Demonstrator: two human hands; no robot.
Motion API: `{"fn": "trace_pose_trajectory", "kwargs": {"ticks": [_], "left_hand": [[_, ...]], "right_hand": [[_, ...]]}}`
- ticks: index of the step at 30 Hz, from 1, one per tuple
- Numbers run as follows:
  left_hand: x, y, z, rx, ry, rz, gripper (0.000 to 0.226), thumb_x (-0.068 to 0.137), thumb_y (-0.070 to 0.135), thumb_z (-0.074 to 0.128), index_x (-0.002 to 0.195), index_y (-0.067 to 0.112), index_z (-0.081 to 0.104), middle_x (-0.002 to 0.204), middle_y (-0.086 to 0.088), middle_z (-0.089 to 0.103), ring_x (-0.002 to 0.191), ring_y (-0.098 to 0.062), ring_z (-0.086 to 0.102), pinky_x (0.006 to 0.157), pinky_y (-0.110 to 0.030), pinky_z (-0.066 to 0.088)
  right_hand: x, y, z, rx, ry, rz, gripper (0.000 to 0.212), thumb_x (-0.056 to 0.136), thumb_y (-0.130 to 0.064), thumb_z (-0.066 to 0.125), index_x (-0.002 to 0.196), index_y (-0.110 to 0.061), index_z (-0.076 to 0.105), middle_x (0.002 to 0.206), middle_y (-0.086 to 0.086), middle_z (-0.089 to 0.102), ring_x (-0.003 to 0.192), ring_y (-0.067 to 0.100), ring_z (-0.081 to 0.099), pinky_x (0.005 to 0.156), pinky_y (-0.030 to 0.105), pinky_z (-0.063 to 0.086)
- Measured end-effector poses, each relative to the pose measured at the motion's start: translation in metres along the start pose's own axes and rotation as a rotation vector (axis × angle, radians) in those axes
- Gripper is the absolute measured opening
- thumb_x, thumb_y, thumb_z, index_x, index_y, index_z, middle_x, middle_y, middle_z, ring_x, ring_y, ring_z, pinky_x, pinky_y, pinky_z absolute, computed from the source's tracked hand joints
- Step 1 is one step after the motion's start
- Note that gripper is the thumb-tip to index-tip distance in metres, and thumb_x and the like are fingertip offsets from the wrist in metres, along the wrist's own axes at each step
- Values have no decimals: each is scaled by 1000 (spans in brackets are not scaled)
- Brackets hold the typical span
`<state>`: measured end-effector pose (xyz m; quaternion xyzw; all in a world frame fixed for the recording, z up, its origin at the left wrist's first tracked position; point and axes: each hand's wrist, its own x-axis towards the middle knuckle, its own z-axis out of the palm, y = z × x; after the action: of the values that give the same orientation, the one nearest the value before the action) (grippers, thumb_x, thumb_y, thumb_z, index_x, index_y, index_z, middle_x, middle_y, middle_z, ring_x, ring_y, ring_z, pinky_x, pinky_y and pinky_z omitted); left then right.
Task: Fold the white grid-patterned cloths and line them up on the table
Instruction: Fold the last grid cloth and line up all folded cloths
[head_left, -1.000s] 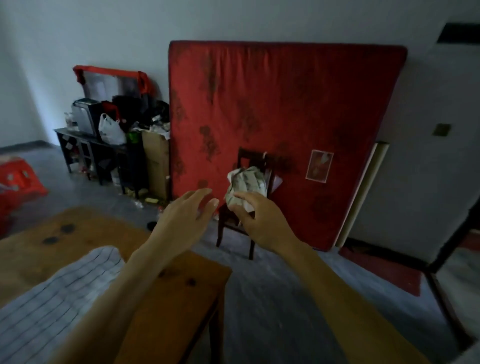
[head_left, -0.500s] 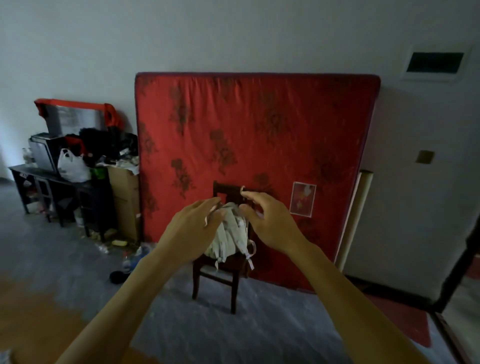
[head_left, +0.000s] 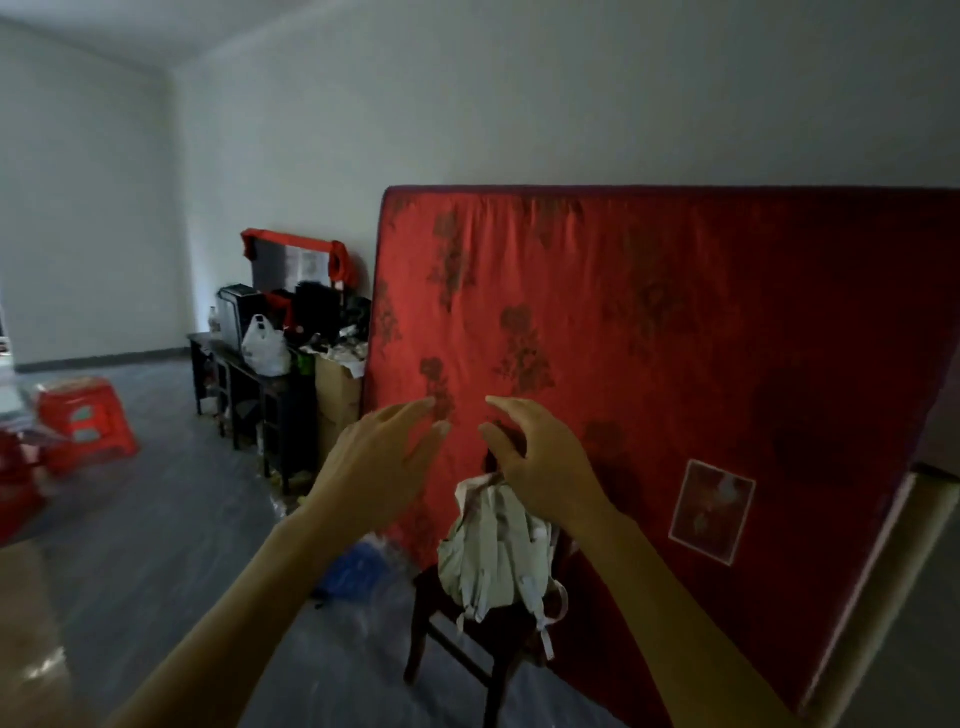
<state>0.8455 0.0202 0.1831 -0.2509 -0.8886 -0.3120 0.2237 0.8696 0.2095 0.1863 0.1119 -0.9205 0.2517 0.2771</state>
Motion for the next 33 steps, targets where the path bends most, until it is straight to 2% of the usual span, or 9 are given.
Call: {"fn": "trace_pose_trajectory", "kwargs": {"ticks": [7,11,13,16,20,22,25,30,33], "left_hand": [[63,-32,6,141,112,-134,45,97,45,37,129,18,53,126,-3,59,108,-20,56,90,-35,44],[97,-64,1,180,198,-123,34,100,37,40,118,12,56,110,-4,63,89,-16,56,78,-30,45],[110,-88,-4,197,230,-115,35,100,38,40,125,18,54,115,-2,63,95,-16,58,83,-33,48],[125,-133,-13,209,270,-129,43,99,45,39,134,21,49,127,-5,59,109,-22,57,90,-41,50],[136,-196,-25,224,310,-236,57,93,56,32,136,21,47,133,-6,55,115,-24,56,93,-40,47],[134,-227,-26,235,322,-298,58,94,55,34,137,19,48,133,-7,55,115,-25,56,93,-38,47],[114,-272,-24,252,402,-397,49,96,48,40,133,17,52,130,-8,58,116,-25,56,91,-32,42],[56,-339,-27,339,448,-778,51,95,50,39,136,21,49,139,-2,52,125,-18,49,102,-32,36],[17,-371,-26,364,511,-977,57,94,57,33,134,20,52,137,-3,54,124,-19,50,105,-36,38]], "right_hand": [[95,39,42,65,-35,-131,46,98,-44,48,139,-22,49,142,-3,51,131,13,45,110,40,34],[153,36,70,115,-11,-221,39,98,-33,54,132,-14,57,134,4,58,123,19,52,101,25,35],[179,28,90,139,-17,-247,40,98,-33,53,131,-11,57,134,6,58,124,21,52,101,23,33],[210,10,129,132,-93,-322,54,96,-48,43,135,-13,54,136,6,56,125,22,51,106,39,39],[254,-11,186,182,-165,-364,55,92,-51,41,134,-18,55,133,4,58,123,24,51,104,44,40],[275,-20,218,201,-179,-398,47,96,-47,47,134,-20,55,132,2,58,122,21,51,108,33,36],[287,-42,269,288,-229,-455,40,98,-33,54,132,-14,56,128,-1,58,116,7,47,91,-2,24],[293,-91,372,412,-445,-614,43,98,-39,51,136,-19,53,136,0,55,123,11,50,99,17,36],[287,-121,428,485,-554,-726,43,97,-38,52,136,-19,53,135,-1,56,117,3,49,88,1,28]]}}
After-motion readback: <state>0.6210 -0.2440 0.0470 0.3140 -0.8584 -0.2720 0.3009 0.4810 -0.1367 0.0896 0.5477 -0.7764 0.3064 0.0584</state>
